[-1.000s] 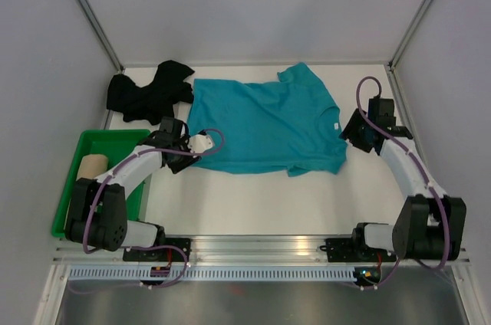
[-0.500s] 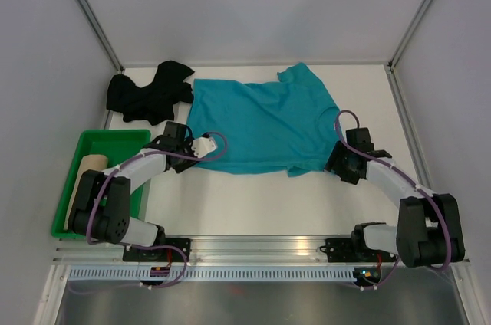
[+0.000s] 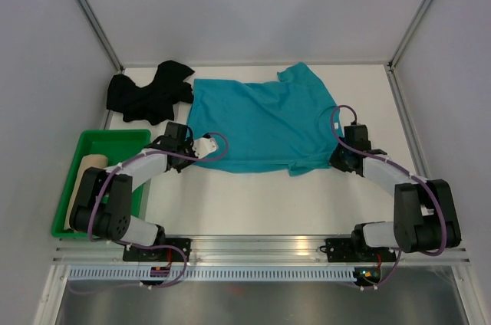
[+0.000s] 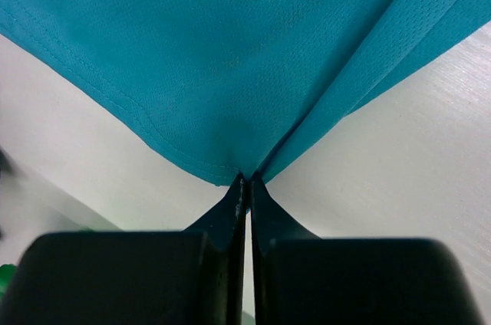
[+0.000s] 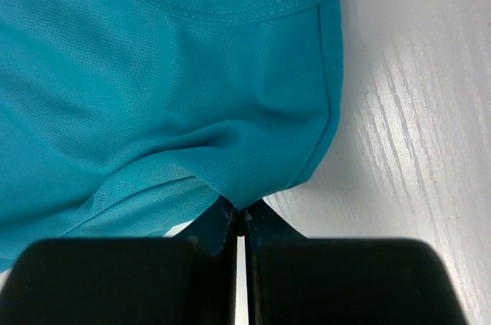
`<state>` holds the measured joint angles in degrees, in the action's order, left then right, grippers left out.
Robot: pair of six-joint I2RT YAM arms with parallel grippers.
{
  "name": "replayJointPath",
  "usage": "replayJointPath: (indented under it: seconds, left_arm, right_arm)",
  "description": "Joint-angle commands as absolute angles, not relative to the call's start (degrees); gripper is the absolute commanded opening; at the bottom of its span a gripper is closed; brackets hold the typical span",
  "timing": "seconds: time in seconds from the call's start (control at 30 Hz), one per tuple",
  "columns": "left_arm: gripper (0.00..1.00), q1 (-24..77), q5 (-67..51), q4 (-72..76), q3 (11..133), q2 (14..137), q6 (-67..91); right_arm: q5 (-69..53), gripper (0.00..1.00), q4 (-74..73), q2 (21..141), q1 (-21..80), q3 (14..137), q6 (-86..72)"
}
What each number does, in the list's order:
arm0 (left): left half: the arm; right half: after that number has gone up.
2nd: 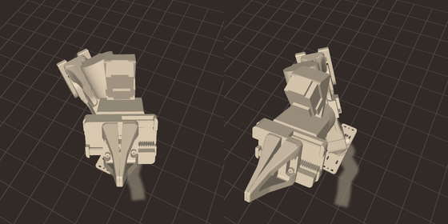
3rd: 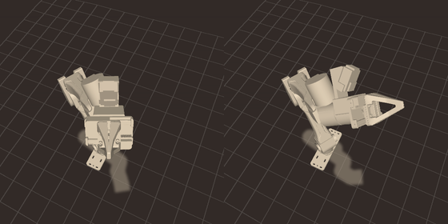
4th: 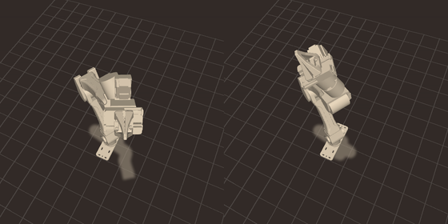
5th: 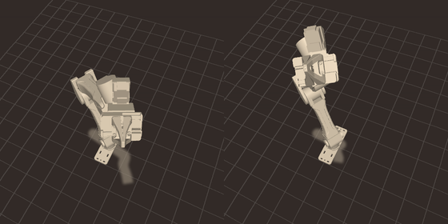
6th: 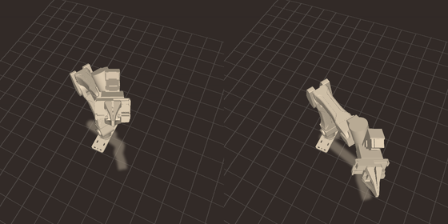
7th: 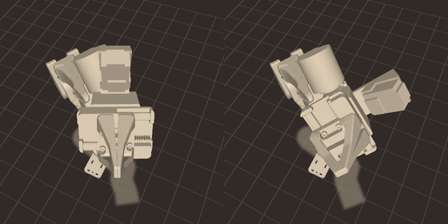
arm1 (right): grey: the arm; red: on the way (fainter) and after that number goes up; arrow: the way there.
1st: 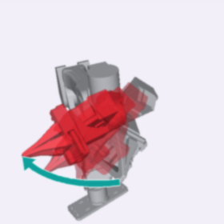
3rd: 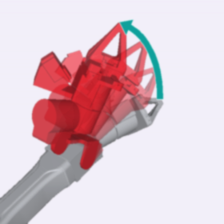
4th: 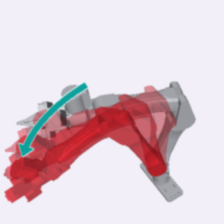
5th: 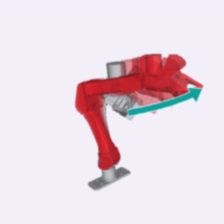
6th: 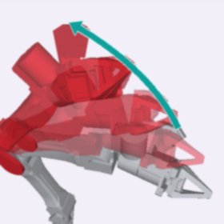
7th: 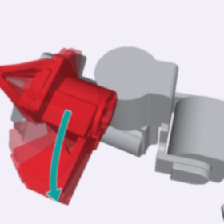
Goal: Roll the t-shirts
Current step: Flatten the tshirt
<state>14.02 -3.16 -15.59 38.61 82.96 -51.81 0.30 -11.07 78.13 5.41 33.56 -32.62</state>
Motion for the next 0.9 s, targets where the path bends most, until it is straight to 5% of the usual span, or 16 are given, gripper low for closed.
replayJointPath:
  seconds: [0.0, 0.63, 0.87]
  left_arm:
    - [0.02, 14.06, -3.87, -16.08, 37.97, 80.44, -50.54]
    - [0.02, 13.62, 3.87, -23.72, 40.60, 63.82, -46.67]
    - [0.02, 13.71, -1.39, -28.65, 34.55, 63.81, -49.13]
  right_arm:
    - [1.67, 0.00, -11.24, 75.07, 5.36, 35.32, -31.12]
    - [-5.07, 0.00, -43.57, 60.21, 5.27, 51.94, -26.02]
    - [-9.94, 0.00, -42.72, 58.45, 5.45, 43.78, -27.95]
